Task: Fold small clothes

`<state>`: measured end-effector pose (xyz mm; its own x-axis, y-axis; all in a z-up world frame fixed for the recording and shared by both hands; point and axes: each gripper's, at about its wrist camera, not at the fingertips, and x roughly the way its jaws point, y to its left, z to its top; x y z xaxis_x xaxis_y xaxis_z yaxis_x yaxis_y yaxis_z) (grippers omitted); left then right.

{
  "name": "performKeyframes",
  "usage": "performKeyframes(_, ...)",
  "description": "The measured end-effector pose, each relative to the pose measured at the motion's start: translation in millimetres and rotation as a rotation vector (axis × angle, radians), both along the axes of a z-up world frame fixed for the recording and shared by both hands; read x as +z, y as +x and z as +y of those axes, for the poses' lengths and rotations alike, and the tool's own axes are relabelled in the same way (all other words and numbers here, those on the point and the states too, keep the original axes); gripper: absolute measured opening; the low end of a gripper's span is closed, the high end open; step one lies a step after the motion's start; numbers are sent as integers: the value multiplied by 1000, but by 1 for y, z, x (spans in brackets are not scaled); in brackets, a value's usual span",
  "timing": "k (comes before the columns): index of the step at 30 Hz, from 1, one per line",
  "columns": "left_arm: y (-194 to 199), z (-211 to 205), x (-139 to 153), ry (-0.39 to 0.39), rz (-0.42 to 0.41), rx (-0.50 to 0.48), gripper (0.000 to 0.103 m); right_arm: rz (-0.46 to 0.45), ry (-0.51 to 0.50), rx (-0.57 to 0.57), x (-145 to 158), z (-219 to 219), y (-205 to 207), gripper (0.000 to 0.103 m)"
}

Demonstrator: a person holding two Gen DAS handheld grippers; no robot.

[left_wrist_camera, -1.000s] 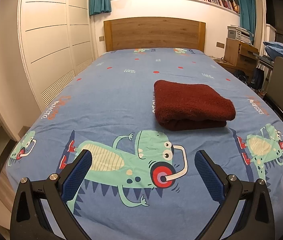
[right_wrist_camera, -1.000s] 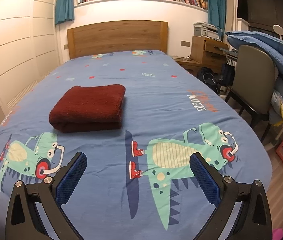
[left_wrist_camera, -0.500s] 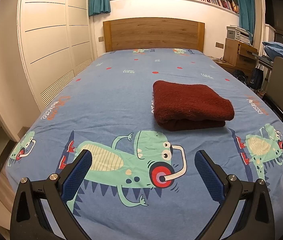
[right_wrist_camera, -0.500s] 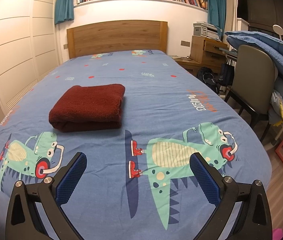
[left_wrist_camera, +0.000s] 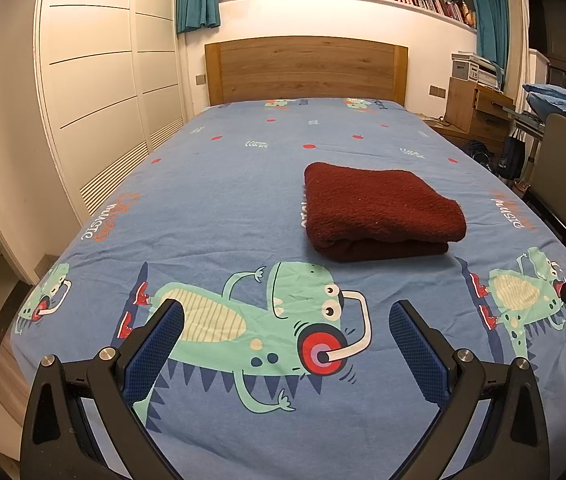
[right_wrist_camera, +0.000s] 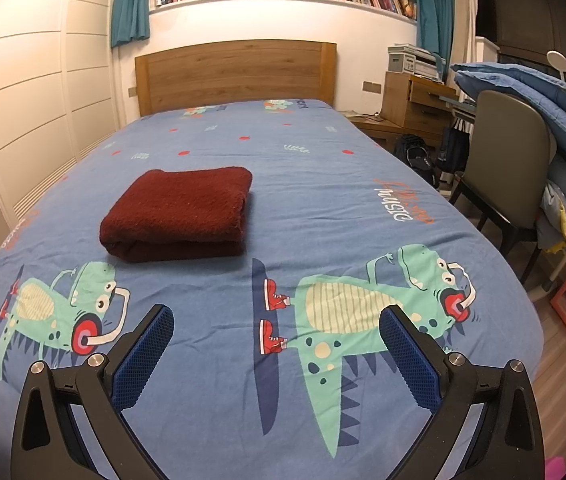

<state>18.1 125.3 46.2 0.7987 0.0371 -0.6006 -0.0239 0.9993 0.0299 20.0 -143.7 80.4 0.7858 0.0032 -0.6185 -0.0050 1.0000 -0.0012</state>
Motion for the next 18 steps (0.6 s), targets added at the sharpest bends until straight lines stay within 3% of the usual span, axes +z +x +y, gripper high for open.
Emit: performKeyframes(18, -1, -5, 3, -1, -3, -11, 101, 2, -2, -3, -2, -1, -3, 103)
